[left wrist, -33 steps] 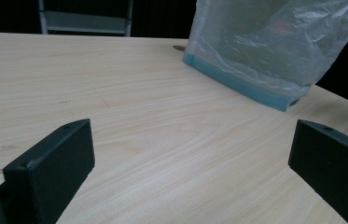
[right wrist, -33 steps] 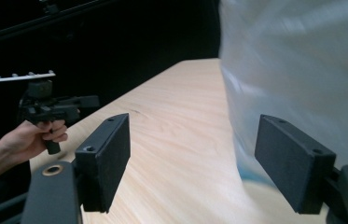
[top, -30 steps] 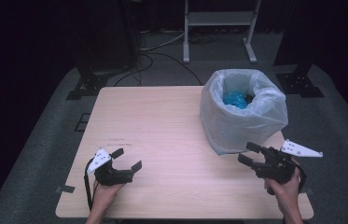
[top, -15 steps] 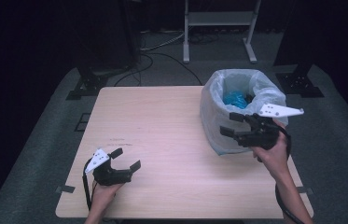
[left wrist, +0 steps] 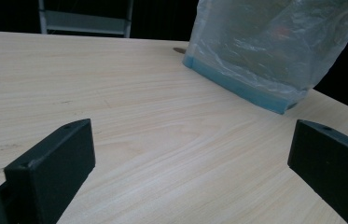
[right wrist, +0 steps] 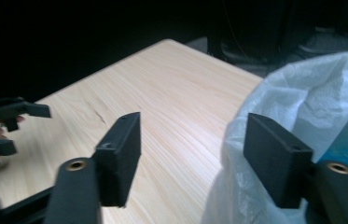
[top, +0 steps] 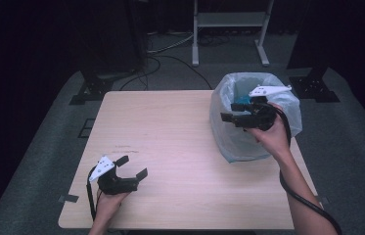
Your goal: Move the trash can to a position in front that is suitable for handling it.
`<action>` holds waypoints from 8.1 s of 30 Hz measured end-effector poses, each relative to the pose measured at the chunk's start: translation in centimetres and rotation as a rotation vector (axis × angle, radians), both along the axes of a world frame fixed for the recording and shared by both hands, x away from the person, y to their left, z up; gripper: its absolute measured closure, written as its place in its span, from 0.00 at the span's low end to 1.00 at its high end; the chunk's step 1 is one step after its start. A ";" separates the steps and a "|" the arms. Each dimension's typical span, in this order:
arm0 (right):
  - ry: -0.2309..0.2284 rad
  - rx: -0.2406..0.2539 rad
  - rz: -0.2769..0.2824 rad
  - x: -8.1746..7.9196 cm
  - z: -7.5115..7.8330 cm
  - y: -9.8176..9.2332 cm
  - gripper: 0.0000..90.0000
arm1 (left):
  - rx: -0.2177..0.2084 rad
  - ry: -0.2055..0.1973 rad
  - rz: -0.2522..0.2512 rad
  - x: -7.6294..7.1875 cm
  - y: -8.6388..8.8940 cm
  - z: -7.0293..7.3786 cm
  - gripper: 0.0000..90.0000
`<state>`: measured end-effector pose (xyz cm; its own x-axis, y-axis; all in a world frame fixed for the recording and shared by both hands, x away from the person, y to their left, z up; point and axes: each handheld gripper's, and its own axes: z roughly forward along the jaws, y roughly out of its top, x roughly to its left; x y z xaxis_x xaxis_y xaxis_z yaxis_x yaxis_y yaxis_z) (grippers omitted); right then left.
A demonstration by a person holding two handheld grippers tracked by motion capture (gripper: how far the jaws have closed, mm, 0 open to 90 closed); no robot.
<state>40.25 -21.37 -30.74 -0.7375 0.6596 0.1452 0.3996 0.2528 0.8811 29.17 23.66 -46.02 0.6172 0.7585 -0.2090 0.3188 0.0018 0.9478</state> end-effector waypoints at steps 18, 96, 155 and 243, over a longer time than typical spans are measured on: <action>0.058 -0.146 -0.088 1.8 -0.1 0.5 0.75 | -0.001 0.006 0.009 0.0 0.1 0.0 0.00; -0.103 -0.199 0.688 -7.9 -0.1 20.2 0.89 | -0.028 -0.142 -0.011 -2.7 3.9 11.3 0.03; 0.061 0.147 0.125 -0.8 -0.7 8.7 0.29 | 0.145 -0.024 0.044 3.8 4.0 13.2 0.73; 0.106 0.077 0.364 -4.9 1.9 18.4 1.00 | -0.185 0.055 -0.337 4.4 -1.7 16.0 0.75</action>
